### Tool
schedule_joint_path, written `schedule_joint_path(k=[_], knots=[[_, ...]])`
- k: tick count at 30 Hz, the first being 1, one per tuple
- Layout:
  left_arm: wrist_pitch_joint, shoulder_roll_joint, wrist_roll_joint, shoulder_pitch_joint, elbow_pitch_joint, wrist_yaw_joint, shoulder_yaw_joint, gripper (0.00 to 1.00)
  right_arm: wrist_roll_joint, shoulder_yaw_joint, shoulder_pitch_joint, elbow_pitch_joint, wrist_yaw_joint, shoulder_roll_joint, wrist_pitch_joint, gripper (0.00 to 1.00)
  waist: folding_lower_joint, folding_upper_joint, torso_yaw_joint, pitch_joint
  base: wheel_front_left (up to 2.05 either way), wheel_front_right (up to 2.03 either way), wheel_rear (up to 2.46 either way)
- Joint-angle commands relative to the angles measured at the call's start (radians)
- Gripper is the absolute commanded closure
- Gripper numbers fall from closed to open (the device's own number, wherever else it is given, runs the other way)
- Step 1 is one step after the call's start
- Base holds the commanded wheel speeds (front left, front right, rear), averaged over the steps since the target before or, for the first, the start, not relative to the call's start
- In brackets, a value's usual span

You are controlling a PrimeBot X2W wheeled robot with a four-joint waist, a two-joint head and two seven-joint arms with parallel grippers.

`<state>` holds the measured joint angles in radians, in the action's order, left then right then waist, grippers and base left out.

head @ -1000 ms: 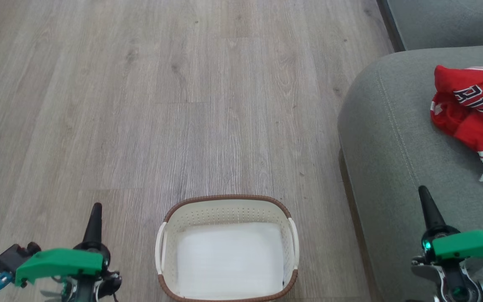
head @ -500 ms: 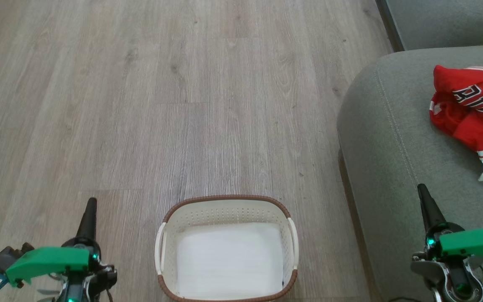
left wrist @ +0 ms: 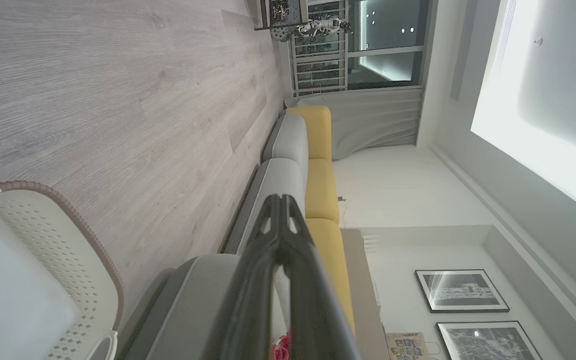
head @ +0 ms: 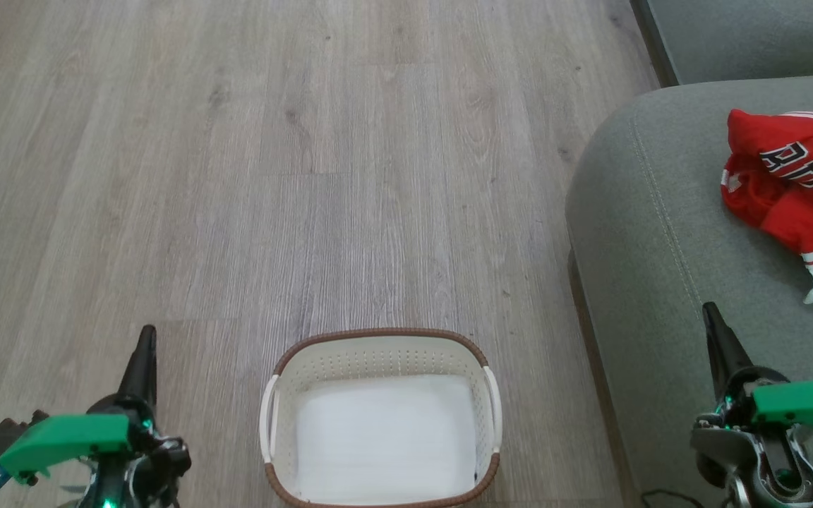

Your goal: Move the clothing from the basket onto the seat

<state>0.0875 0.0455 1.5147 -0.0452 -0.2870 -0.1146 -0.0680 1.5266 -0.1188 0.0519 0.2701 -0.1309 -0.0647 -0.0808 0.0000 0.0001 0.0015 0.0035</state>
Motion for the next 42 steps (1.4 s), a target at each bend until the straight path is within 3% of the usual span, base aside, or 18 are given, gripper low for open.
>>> schedule_joint_path(k=[1, 7, 42], knots=[[0.009, 0.005, 0.029, -0.059, 0.039, -0.010, -0.036, 1.00, 0.027, 0.015, 0.051, -0.030, 0.000, 0.004, -0.013, 1.00, 0.0000, -0.0001, 0.000, 0.000, 0.00, 0.00, 0.00], [0.026, 0.005, 0.094, -0.063, 0.041, -0.016, -0.046, 1.00, 0.084, 0.008, 0.056, -0.025, 0.000, 0.012, -0.030, 1.00, 0.0000, -0.0001, -0.001, 0.000, 0.00, 0.00, 0.00], [0.026, 0.005, 0.094, -0.063, 0.042, -0.016, -0.046, 1.00, 0.083, 0.006, 0.056, -0.025, 0.000, 0.013, -0.032, 1.00, 0.0000, -0.0001, -0.001, 0.000, 0.00, 0.00, 0.00]])
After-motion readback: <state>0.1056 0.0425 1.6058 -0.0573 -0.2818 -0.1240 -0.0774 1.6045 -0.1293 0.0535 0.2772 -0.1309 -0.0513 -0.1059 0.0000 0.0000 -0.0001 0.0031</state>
